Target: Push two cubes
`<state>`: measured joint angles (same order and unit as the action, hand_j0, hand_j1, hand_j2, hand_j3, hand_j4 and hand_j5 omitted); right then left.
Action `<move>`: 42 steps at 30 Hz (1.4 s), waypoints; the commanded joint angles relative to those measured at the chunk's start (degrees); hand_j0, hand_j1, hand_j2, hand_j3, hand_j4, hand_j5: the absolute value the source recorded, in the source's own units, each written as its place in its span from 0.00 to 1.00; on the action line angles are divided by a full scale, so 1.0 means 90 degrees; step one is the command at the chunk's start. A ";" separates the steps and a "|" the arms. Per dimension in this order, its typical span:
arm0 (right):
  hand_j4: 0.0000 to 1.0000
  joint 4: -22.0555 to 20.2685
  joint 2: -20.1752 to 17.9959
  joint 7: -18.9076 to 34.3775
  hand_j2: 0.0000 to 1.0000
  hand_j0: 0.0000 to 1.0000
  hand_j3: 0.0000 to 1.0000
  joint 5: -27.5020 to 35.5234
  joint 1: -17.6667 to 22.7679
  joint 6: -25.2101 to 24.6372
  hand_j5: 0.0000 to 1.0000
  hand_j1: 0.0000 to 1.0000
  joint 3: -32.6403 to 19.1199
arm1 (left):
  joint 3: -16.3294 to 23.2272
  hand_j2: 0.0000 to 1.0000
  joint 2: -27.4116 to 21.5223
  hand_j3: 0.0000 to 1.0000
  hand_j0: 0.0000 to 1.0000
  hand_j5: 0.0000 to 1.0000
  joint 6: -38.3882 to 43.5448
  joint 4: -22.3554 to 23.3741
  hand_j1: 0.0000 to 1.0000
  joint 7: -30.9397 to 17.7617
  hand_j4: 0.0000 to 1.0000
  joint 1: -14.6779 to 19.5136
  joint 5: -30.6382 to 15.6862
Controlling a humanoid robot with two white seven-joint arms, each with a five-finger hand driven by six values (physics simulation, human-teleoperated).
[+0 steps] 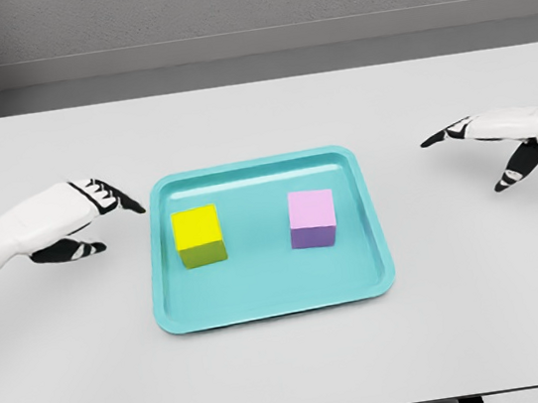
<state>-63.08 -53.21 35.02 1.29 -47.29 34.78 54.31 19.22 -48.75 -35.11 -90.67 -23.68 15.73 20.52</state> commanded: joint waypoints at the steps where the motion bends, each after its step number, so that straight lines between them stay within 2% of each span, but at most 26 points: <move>1: 1.00 0.0007 0.0034 -0.0002 1.00 1.00 1.00 0.0023 0.0000 -0.0007 1.00 1.00 0.0001 | 0.0013 0.64 -0.0062 0.64 0.64 0.64 0.0013 -0.0160 0.64 -0.0240 0.64 0.0010 -0.0024; 9: 1.00 0.0007 0.0043 -0.0002 1.00 1.00 1.00 0.0033 -0.0049 0.0024 1.00 1.00 -0.0097 | -0.0016 0.64 -0.0219 0.64 0.64 0.64 0.0013 -0.0101 0.64 -0.0387 0.64 -0.0088 -0.0004; 13: 1.00 -0.0032 0.0102 -0.0002 1.00 1.00 1.00 0.0013 -0.0068 0.0024 1.00 1.00 -0.0048 | 0.0023 0.63 -0.0111 0.63 0.63 0.63 0.0013 -0.0091 0.63 -0.0484 0.63 -0.0147 -0.0004; 14: 1.00 -0.0061 0.0112 -0.0002 1.00 1.00 1.00 -0.0191 -0.0078 0.0024 1.00 1.00 -0.0058 | 0.0023 0.63 -0.0082 0.63 0.63 0.63 0.0013 -0.0101 0.63 -0.0484 0.63 -0.0137 -0.0004; 15: 0.87 -0.0061 0.0112 -0.0002 0.87 0.87 0.87 -0.0270 -0.0107 0.0024 0.87 0.87 -0.0058 | 0.0023 0.63 -0.0072 0.63 0.63 0.63 0.0013 -0.0101 0.63 -0.0484 0.63 -0.0137 -0.0004; 16: 0.67 -0.0081 0.0141 -0.0002 0.67 0.67 0.67 -0.0299 -0.0117 0.0024 0.67 0.67 -0.0048 | 0.0023 0.61 -0.0072 0.61 0.61 0.61 0.0013 -0.0101 0.61 -0.0484 0.61 -0.0146 -0.0014; 18: 0.37 -0.0110 0.0190 -0.0002 0.37 0.37 0.37 -0.0309 -0.0166 0.0024 0.37 0.37 -0.0038 | 0.0042 0.60 -0.0062 0.60 0.60 0.60 0.0013 -0.0121 0.60 -0.0484 0.60 -0.0137 -0.0014; 20: 0.16 -0.0247 0.0200 -0.0002 0.16 0.16 0.16 -0.0338 -0.0176 0.0024 0.16 0.16 -0.0019 | 0.0042 0.60 -0.0004 0.60 0.60 0.60 0.0013 -0.0121 0.60 -0.0484 0.60 -0.0137 -0.0014; 23: 0.10 -0.0413 0.0229 -0.0002 0.10 0.10 0.10 -0.0534 -0.0195 0.0024 0.10 0.10 -0.0019 | 0.0042 0.60 0.0074 0.60 0.60 0.60 0.0013 -0.0121 0.60 -0.0484 0.60 -0.0137 -0.0014; 28: 0.10 -0.0872 0.0248 -0.0002 0.10 0.10 0.10 -0.0758 -0.0273 0.0024 0.10 0.10 -0.0009 | 0.0052 0.60 0.0182 0.60 0.60 0.60 0.0013 -0.0082 0.60 -0.0484 0.60 -0.0127 -0.0004; 31: 0.10 -0.0979 0.0668 -0.0002 0.10 0.10 0.10 -0.1422 -0.0352 0.0024 0.10 0.10 -0.0019 | 0.0052 0.60 0.0260 0.60 0.60 0.60 0.0013 0.0016 0.60 -0.0484 0.60 -0.0108 -0.0004; 32: 0.10 -0.1028 0.0678 -0.0002 0.10 0.10 0.10 -0.1510 -0.0361 0.0024 0.10 0.10 0.0010 | 0.0052 0.60 0.0260 0.60 0.60 0.60 0.0013 0.0016 0.60 -0.0484 0.60 -0.0108 -0.0004; 35: 0.10 -0.1038 0.0698 -0.0002 0.10 0.10 0.10 -0.1667 -0.0605 0.0024 0.10 0.10 0.0498 | 0.0052 0.60 0.0279 0.60 0.60 0.60 0.0013 0.0094 0.60 -0.0484 0.60 -0.0088 -0.0004; 37: 0.10 -0.1057 0.0698 -0.0002 0.10 0.10 0.10 -0.1667 -0.0683 0.0024 0.10 0.10 0.0577 | 0.0052 0.61 0.0387 0.61 0.61 0.61 0.0013 0.0172 0.61 -0.0484 0.61 -0.0078 -0.0004; 42: 0.10 -0.1379 0.0708 -0.0002 0.10 0.10 0.10 -0.1676 -0.0937 0.0024 0.10 0.10 0.1133 | 0.0052 0.60 0.0445 0.60 0.60 0.60 0.0013 0.0182 0.60 -0.0484 0.60 -0.0068 0.0006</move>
<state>-74.51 -46.93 35.01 -13.88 -55.72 35.12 62.52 19.70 -44.94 -35.13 -89.19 -28.06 15.12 20.94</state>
